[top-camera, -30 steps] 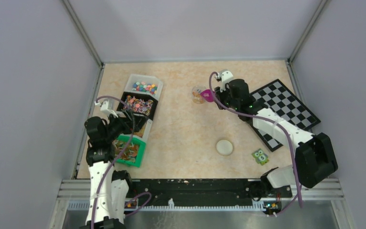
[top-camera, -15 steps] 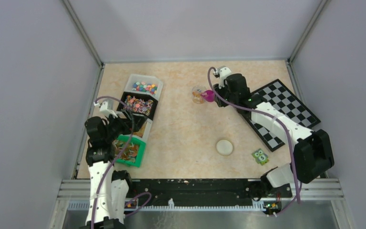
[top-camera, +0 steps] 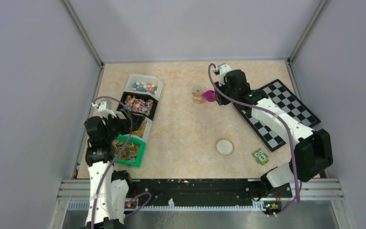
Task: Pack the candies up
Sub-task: Place the fake candies in the packing bottle, then scoop the fake candies from the storage box.
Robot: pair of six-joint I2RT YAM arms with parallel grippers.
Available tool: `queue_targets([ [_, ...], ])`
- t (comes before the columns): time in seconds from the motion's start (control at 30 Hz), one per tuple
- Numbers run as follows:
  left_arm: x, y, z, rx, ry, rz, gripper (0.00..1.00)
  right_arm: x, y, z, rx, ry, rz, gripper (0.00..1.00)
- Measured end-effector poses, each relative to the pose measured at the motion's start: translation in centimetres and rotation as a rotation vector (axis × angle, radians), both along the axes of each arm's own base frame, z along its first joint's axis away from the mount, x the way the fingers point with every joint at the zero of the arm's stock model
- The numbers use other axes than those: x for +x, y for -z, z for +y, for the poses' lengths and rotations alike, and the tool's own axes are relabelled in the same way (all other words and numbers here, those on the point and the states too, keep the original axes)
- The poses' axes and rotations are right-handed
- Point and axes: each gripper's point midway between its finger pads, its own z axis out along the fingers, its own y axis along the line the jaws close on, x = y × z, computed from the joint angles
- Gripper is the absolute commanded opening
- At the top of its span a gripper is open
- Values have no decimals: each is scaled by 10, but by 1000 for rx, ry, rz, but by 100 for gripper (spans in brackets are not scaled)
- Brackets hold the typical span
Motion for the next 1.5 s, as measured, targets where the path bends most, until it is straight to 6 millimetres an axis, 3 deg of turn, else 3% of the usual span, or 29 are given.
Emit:
queue_targets([
  [0.2, 1, 2, 3, 4, -17, 9, 99, 3, -12, 1, 5, 0, -10, 0],
  [0.57, 1, 4, 6, 10, -40, 21, 99, 3, -10, 4, 0, -35, -31, 0],
  [0.77, 3, 5, 15, 26, -92, 39, 99, -19, -3, 7, 28, -160, -112, 0],
  [1.0, 5, 9, 29, 42, -184, 69, 99, -40, -42, 14, 96, -313, -357, 0],
  [1.1, 8, 11, 41, 35, -267, 88, 98, -44, -59, 25, 119, -372, -436, 0],
  [1.23, 10, 16, 58, -18, -414, 132, 95, -52, -67, 46, 134, -438, -481, 0],
  [1.37, 13, 21, 72, -81, -543, 202, 93, -56, -60, 73, 147, -496, -468, 0],
  [1.5, 27, 8, 90, -98, -649, 219, 91, -41, -48, 98, 138, -509, -405, 0],
])
